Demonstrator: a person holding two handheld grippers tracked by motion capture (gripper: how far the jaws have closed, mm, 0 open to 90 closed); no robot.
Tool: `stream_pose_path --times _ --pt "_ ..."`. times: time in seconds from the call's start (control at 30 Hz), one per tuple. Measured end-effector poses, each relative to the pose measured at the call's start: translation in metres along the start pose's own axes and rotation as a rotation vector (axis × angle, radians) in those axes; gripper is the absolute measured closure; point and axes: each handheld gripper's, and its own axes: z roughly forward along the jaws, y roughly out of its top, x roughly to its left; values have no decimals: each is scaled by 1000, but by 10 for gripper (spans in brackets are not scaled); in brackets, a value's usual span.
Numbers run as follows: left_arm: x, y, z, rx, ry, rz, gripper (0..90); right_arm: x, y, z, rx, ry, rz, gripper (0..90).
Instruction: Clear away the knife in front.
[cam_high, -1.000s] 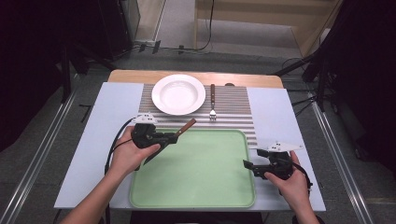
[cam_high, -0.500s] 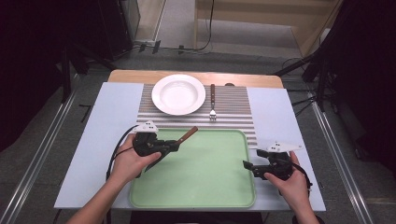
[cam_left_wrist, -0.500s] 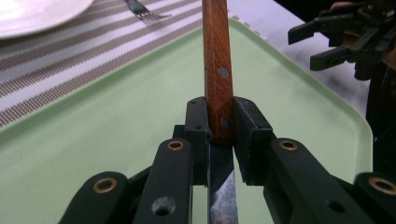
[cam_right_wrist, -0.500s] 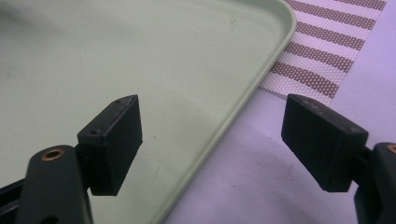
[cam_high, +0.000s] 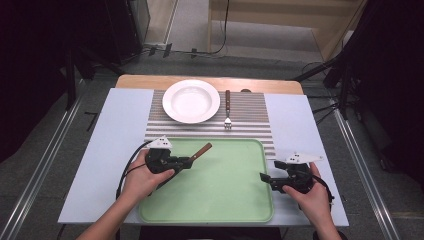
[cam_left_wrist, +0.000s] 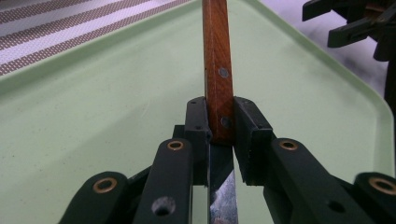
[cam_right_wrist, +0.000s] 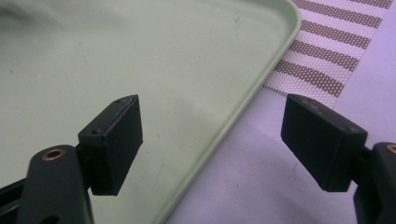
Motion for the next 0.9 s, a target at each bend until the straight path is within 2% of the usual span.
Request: stream_pose_path --times 0.17,0.2,0.23,0.43,0.53,0.6,0.63,0.67,0.7,0.77,0.8,0.83,0.9 --pt "6 -4 2 11 21 -12 764 -1 0 0 -1 -1 0 201" --pt "7 -4 3 27 34 -8 764 0 0 1 3 -2 -4 201" --pt "8 -7 6 40 66 8 764 0 0 1 6 -1 -5 201" --pt "11 -14 12 70 84 9 763 0 -1 3 10 2 -7 201" --pt "11 -14 12 68 81 7 763 0 -1 3 11 2 -12 201" --pt "11 -15 13 49 81 24 753 1 -1 3 15 3 -6 201" --pt "11 -15 13 49 81 24 702 1 -1 4 15 5 -7 201" --pt "11 -16 15 22 81 44 626 1 -1 4 15 5 -8 201" --pt "10 -16 16 18 78 44 568 1 -1 4 16 5 -8 201" --pt "10 -16 16 17 70 38 509 1 -1 4 16 4 -7 201" --pt "10 -16 17 15 60 36 509 1 -1 4 16 4 -7 201" --pt "10 -17 17 8 50 41 448 1 -1 4 16 5 -7 201" --pt "9 -17 17 11 55 48 411 1 -1 4 16 5 -7 201"
